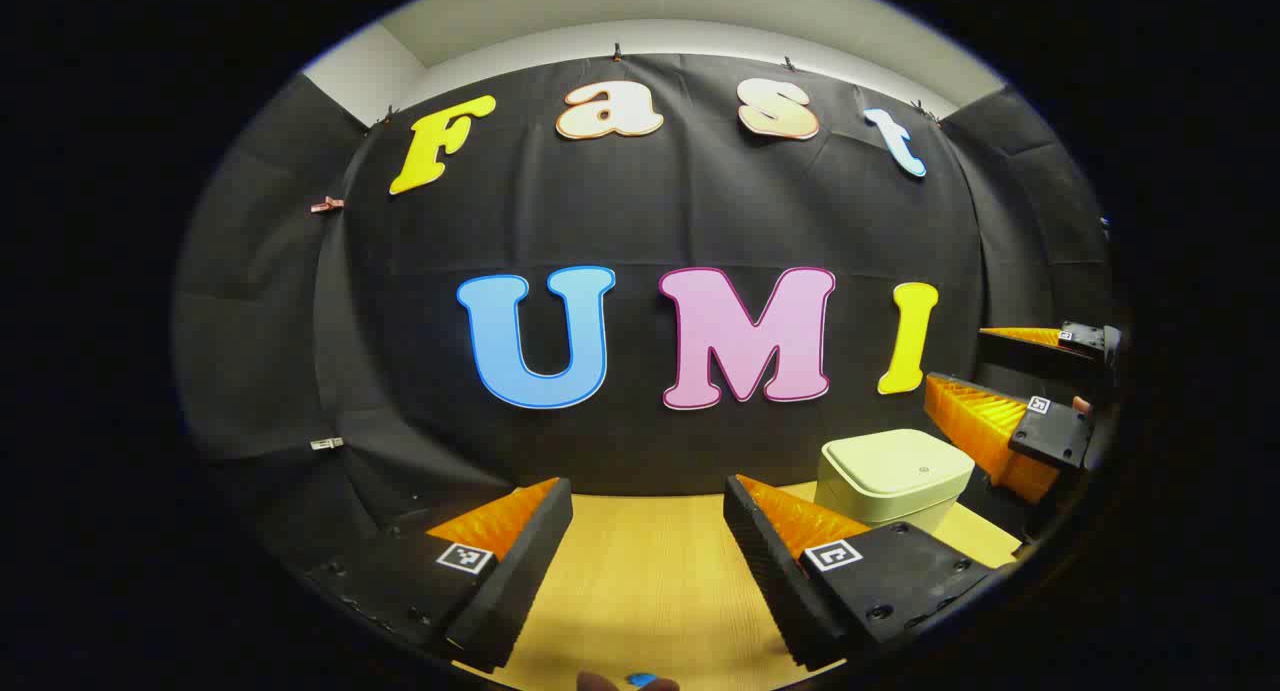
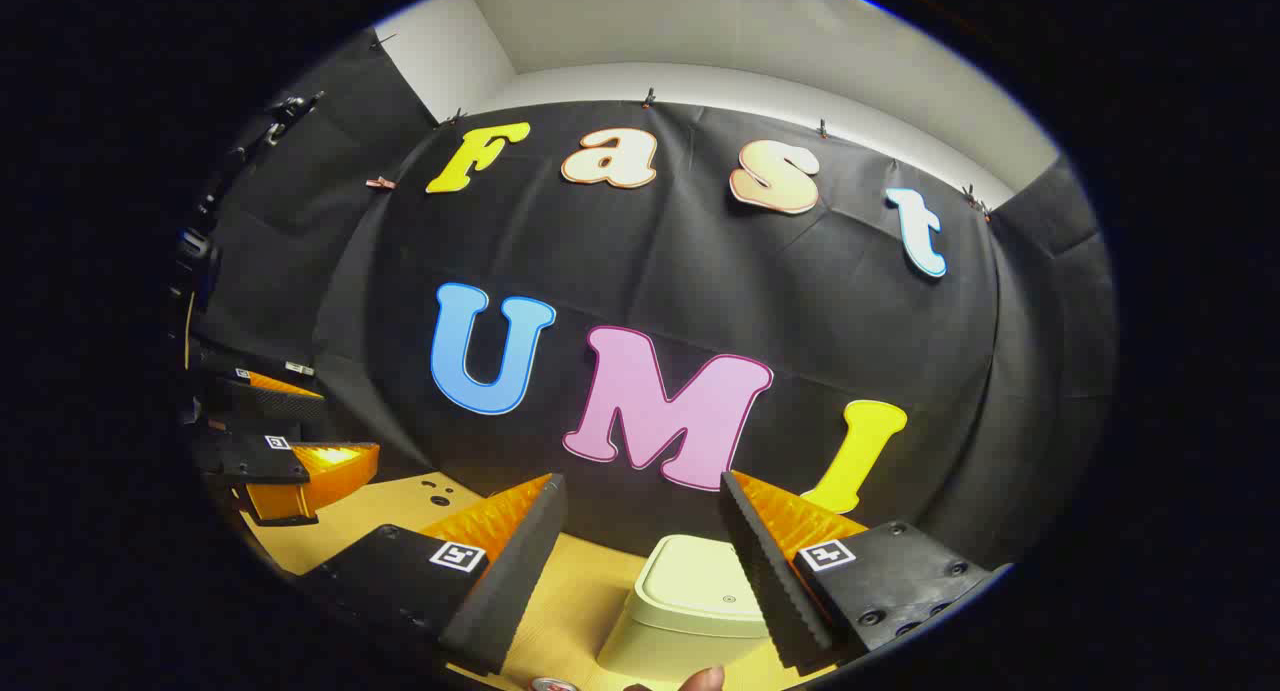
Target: Press the lid of the desktop garbage bin to open it, pick up the crumpled paper on the desktop and throw it into the bin, then pick up the pop can on the desktop and drop it into the bin, and finally close the garbage bin lid.
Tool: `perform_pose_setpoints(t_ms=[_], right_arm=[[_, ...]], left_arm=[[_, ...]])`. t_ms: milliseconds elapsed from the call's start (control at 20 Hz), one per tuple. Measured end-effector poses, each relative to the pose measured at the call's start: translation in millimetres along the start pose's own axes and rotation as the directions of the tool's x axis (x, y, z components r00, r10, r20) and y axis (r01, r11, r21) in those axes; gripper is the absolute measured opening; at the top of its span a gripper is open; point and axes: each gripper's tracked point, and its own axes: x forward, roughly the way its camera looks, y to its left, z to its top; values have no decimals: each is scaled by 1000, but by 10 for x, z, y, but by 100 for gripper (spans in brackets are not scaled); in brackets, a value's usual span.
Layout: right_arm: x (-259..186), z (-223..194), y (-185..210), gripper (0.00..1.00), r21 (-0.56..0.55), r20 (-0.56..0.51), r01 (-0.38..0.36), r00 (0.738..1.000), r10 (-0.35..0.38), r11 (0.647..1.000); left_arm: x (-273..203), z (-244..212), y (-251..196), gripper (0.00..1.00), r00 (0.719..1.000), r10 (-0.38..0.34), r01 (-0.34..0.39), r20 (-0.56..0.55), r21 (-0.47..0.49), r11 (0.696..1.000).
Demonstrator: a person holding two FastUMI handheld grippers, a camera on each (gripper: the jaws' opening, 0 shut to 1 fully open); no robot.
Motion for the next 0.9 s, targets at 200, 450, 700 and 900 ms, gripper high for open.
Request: perform_pose_setpoints(t_ms=[200,450,700,900], right_arm=[[-32,16,-138,97,12,15,55,998,-55,998],[14,0,-216,97,24,6,105,994,-105,994],[104,-84,-182,97,24,-9,122,992,-122,992],[163,-147,-137,97,10,-33,132,991,-132,991]], left_arm=[[49,-15,73,97,1000,-10,10,18,-9,1000],[147,-105,93,97,999,-40,40,14,-35,999],[232,-170,171,97,997,-72,72,21,-17,997],[334,-202,271,97,996,-90,90,11,-11,996]])
